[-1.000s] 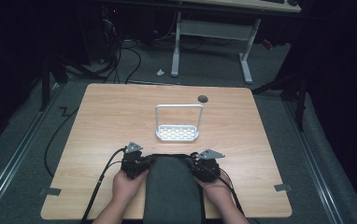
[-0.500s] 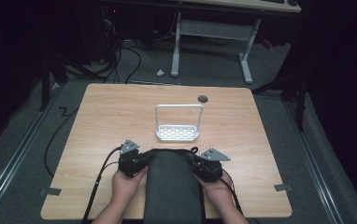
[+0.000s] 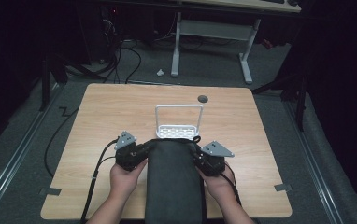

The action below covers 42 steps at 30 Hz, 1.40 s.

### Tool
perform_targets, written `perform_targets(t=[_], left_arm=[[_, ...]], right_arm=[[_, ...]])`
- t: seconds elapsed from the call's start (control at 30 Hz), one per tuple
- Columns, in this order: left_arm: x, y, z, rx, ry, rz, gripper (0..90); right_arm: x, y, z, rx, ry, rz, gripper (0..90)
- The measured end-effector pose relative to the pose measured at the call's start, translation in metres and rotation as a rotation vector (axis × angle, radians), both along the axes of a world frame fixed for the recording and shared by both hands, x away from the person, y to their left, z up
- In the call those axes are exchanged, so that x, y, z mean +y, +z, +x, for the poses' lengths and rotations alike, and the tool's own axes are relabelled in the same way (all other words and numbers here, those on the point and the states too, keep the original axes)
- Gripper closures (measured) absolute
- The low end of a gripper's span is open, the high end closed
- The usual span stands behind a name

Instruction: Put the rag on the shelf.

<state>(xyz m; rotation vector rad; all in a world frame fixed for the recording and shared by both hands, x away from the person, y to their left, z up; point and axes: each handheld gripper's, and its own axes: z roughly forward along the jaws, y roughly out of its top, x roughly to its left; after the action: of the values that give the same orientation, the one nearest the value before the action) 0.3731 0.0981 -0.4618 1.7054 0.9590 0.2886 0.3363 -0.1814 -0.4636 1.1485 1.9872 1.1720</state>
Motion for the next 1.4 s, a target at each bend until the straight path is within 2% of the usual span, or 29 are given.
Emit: perform_targets(t=[0.23, 0.33, 0.4, 0.77, 1.07, 1.4], left_arm=[[0.000, 0.027, 0.004, -0.071, 0.009, -0.031, 83.4], [-0.001, 0.037, 0.006, -0.103, 0.007, -0.042, 83.4], [-0.003, 0.045, 0.008, -0.129, 0.006, -0.036, 83.4], [-0.006, 0.085, 0.010, -0.215, 0.004, -0.072, 83.4], [-0.008, 0.111, 0.012, -0.270, 0.015, -0.105, 83.5], [-0.009, 0.142, 0.014, -0.339, 0.024, -0.096, 83.6]], right_arm=[[-0.001, 0.021, 0.005, -0.053, -0.014, 0.032, 77.4], [-0.001, 0.030, 0.006, -0.090, -0.011, 0.035, 77.4], [-0.002, 0.038, 0.006, -0.108, -0.010, 0.039, 77.4], [-0.006, 0.078, 0.010, -0.195, -0.030, 0.051, 77.4], [-0.007, 0.104, 0.010, -0.251, -0.043, 0.082, 77.4], [-0.011, 0.138, 0.015, -0.310, -0.053, 0.092, 77.5]])
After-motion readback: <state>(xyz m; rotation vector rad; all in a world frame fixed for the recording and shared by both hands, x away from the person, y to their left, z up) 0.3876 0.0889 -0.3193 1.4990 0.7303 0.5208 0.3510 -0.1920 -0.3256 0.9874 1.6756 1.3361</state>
